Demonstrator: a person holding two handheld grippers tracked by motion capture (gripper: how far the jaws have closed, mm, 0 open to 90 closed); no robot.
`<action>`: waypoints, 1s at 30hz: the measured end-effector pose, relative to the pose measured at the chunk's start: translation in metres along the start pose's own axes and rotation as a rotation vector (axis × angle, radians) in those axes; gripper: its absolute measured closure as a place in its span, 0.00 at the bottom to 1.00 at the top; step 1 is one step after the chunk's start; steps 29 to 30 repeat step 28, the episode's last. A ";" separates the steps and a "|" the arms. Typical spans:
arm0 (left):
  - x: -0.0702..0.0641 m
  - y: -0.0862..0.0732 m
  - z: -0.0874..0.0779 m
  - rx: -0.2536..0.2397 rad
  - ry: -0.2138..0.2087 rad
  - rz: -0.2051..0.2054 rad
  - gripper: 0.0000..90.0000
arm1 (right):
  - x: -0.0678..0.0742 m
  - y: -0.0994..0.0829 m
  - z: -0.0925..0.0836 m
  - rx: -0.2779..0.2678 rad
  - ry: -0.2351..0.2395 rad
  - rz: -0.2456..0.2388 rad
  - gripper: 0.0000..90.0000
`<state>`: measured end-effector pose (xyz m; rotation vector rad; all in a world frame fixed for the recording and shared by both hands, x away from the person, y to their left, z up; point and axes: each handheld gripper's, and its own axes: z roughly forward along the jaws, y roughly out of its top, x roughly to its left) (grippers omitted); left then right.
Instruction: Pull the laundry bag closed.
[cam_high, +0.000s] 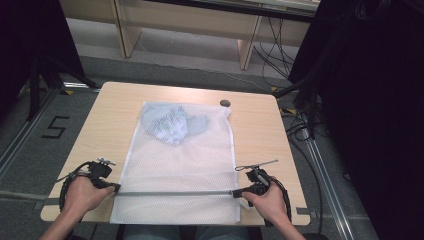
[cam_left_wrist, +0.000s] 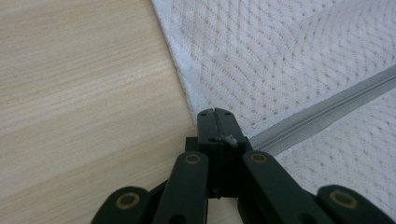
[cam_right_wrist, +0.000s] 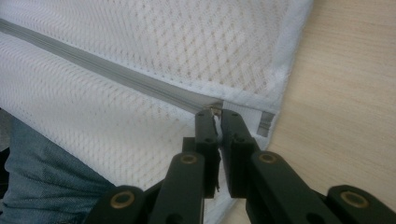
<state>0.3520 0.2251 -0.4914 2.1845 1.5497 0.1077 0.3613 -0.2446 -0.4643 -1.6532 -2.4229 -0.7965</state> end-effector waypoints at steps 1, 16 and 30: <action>0.000 0.000 0.000 0.000 0.000 0.000 1.00 | -0.002 0.000 0.000 0.001 0.003 -0.007 0.97; 0.000 0.000 0.000 0.003 0.000 0.004 1.00 | -0.007 -0.001 0.004 0.023 0.011 -0.010 0.96; -0.001 0.000 -0.002 -0.051 0.033 -0.004 0.95 | -0.017 -0.001 -0.006 -0.098 -0.092 -0.044 0.78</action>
